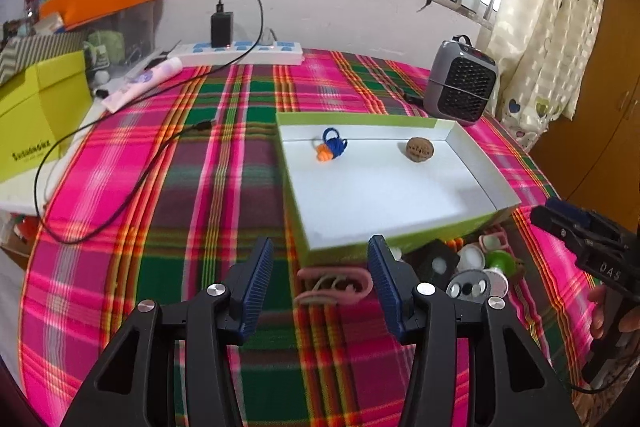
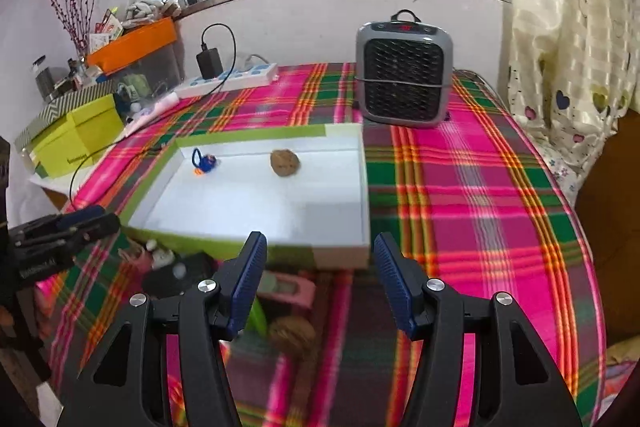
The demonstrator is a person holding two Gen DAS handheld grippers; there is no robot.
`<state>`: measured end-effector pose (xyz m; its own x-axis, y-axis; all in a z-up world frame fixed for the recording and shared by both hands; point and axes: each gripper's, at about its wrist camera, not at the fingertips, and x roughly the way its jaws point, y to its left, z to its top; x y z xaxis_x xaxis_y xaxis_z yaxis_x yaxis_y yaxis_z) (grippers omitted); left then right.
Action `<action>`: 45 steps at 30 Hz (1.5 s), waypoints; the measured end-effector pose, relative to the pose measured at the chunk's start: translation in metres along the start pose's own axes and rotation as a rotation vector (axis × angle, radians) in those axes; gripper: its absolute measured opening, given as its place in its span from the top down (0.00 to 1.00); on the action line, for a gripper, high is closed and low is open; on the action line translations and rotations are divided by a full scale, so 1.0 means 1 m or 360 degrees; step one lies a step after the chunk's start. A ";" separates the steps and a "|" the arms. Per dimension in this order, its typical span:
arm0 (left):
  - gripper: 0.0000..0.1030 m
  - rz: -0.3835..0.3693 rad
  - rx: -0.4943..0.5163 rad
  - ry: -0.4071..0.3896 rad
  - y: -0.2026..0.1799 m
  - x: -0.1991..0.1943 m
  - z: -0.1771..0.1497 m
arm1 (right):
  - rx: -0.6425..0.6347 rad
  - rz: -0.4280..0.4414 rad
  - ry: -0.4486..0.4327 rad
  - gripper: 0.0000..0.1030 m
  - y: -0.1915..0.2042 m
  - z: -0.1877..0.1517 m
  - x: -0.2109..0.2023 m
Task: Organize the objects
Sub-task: 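Move the left tool to the pink clip while the right tool approaches the second walnut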
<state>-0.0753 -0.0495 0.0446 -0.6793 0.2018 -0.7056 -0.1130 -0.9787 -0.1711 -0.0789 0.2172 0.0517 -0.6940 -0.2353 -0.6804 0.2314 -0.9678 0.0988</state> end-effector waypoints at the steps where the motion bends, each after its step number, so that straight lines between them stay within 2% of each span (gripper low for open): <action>1: 0.53 -0.0009 -0.0005 0.0007 0.002 0.000 -0.002 | -0.0010 -0.0003 0.0012 0.45 -0.001 -0.003 0.000; 5: 0.53 -0.0040 -0.0027 0.0016 0.004 0.001 -0.010 | -0.0091 -0.0048 0.0042 0.45 0.002 -0.019 0.000; 13: 0.53 -0.0078 0.0013 0.0054 0.001 0.007 -0.019 | -0.0075 0.0006 0.0059 0.45 -0.003 -0.034 -0.003; 19: 0.53 -0.0075 0.0020 0.0109 -0.001 0.020 -0.020 | -0.0086 -0.0004 0.0102 0.45 -0.003 -0.038 0.002; 24: 0.53 -0.0163 0.0038 0.0144 -0.007 0.021 -0.028 | -0.0087 0.0001 0.0118 0.45 -0.002 -0.040 0.005; 36: 0.53 -0.0276 0.0116 0.0186 -0.025 0.014 -0.042 | -0.0115 -0.0004 0.0126 0.45 0.003 -0.041 0.005; 45: 0.53 -0.0158 0.0098 0.0122 -0.007 0.009 -0.034 | -0.0130 0.0047 0.0146 0.45 0.008 -0.044 0.009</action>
<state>-0.0562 -0.0398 0.0161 -0.6054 0.2979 -0.7381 -0.2227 -0.9537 -0.2022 -0.0533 0.2110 0.0152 -0.6217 -0.2512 -0.7419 0.3085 -0.9492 0.0629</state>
